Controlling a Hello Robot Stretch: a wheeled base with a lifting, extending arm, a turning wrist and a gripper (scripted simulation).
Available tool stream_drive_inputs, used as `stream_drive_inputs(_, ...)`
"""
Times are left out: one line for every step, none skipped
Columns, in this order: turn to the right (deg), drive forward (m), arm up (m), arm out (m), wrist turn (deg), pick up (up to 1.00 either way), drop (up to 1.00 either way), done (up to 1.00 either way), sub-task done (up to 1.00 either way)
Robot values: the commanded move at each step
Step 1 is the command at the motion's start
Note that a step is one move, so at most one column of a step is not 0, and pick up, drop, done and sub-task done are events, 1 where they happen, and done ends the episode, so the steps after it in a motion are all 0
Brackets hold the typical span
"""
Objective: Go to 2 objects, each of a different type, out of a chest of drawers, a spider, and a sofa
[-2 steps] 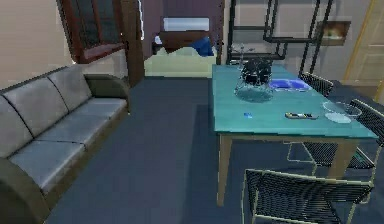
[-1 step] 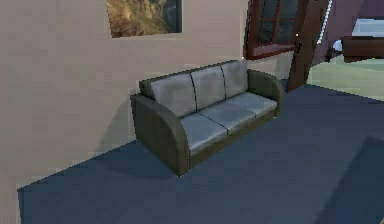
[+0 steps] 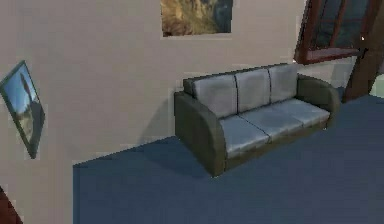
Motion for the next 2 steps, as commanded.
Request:
stream_drive_inputs(0.0,0.75,0.00,0.00,0.0,0.00,0.00,0.00,0.00)
stream_drive_inputs(27.0,0.00,0.00,0.00,0.0,0.00,0.00,0.00,0.00)
